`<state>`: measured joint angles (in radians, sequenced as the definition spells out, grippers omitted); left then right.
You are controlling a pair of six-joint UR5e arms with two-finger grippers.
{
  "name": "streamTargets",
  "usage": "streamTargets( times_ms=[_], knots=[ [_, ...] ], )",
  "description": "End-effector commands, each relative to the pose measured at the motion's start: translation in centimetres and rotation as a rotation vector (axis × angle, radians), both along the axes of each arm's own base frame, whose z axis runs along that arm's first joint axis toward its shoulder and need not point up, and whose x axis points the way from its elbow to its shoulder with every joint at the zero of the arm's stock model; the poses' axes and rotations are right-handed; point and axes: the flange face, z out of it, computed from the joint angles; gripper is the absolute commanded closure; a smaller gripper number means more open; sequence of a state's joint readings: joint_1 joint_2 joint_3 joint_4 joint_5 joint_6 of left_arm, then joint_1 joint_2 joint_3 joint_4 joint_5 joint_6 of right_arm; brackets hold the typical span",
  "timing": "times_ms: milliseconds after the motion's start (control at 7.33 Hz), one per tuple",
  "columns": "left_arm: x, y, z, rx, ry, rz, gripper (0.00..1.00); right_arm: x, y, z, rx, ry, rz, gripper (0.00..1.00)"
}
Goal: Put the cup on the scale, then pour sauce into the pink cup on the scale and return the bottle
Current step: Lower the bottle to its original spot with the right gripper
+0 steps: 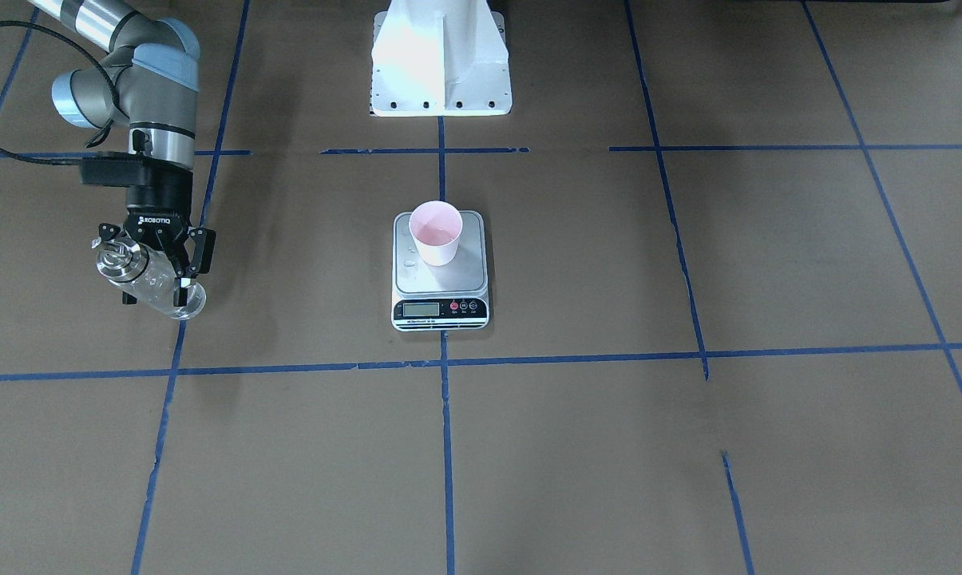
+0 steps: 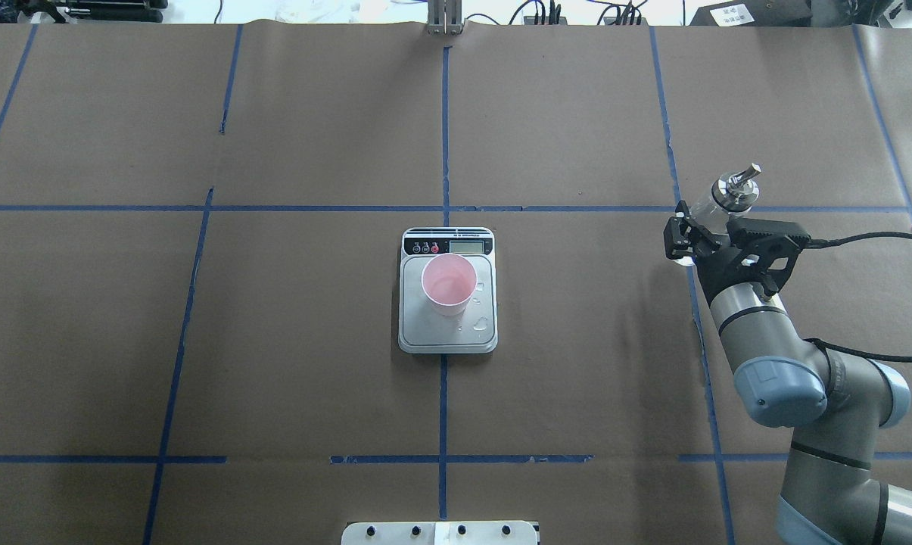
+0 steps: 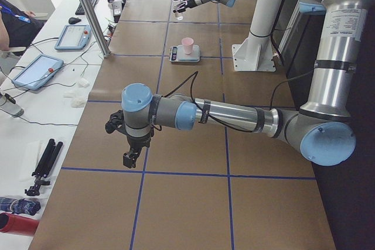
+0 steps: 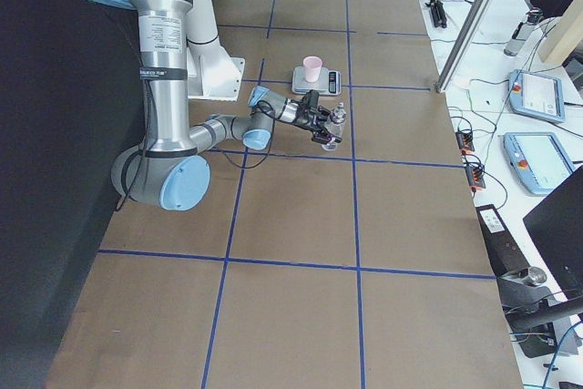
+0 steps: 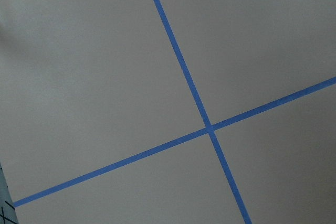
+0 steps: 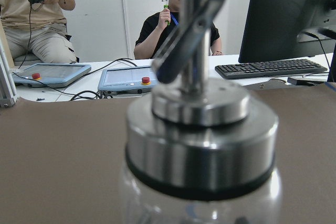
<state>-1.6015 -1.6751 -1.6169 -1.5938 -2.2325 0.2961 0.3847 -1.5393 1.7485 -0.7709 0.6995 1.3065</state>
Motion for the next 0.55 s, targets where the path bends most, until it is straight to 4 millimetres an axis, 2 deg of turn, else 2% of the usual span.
streamTargets(
  times_ms=[0,136,409],
  knots=[
    [0.0,0.0,0.0,0.000,-0.005,-0.001,0.00,-0.9,0.9,1.0,0.011,0.024,0.001,1.00],
    [-0.1,-0.1,0.0,0.001,-0.007,-0.001,0.00,-1.5,1.4,2.0,0.020,0.049,0.010,1.00],
    [-0.1,-0.2,-0.2,0.004,-0.011,-0.002,0.00,-1.5,2.0,2.9,0.023,0.066,0.008,1.00]
  ],
)
